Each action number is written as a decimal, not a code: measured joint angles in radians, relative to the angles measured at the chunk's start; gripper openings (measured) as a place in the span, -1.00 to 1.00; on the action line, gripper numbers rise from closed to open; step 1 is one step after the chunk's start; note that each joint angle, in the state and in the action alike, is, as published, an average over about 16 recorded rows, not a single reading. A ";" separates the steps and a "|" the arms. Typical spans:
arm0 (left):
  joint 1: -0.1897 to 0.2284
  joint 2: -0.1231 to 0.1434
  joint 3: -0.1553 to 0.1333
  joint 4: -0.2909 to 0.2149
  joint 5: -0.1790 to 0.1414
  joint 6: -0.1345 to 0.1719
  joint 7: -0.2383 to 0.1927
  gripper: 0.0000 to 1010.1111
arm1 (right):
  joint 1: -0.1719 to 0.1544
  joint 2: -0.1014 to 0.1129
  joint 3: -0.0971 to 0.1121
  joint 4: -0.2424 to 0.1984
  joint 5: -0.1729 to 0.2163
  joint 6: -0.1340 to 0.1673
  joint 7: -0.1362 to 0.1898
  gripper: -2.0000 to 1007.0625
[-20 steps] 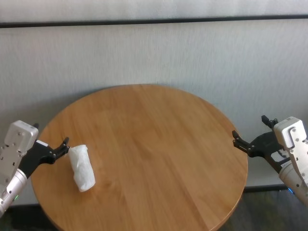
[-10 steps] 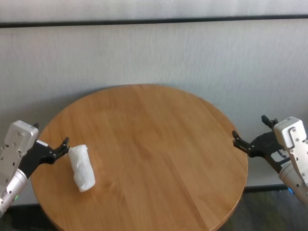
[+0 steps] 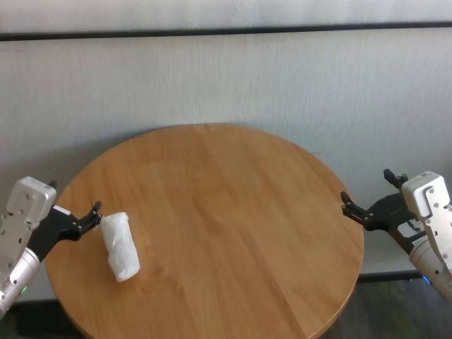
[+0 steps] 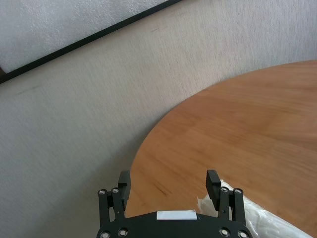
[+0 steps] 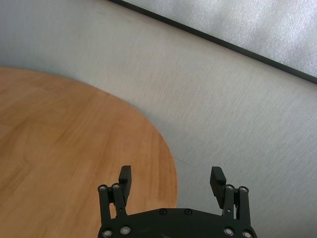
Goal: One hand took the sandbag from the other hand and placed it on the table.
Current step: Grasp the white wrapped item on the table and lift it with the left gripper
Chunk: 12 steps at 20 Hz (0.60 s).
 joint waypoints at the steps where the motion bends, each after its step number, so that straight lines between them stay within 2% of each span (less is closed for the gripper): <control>1: 0.000 0.000 0.000 0.000 0.000 0.000 0.000 0.98 | 0.000 0.000 0.000 0.000 0.000 0.000 0.000 0.99; 9: 0.000 0.000 0.000 -0.002 -0.001 0.003 -0.002 0.98 | 0.000 0.000 0.000 0.000 0.000 0.000 0.000 0.99; 12: 0.004 0.001 -0.003 -0.016 -0.012 0.026 -0.011 0.98 | 0.000 0.000 0.000 0.000 0.000 0.000 0.000 0.99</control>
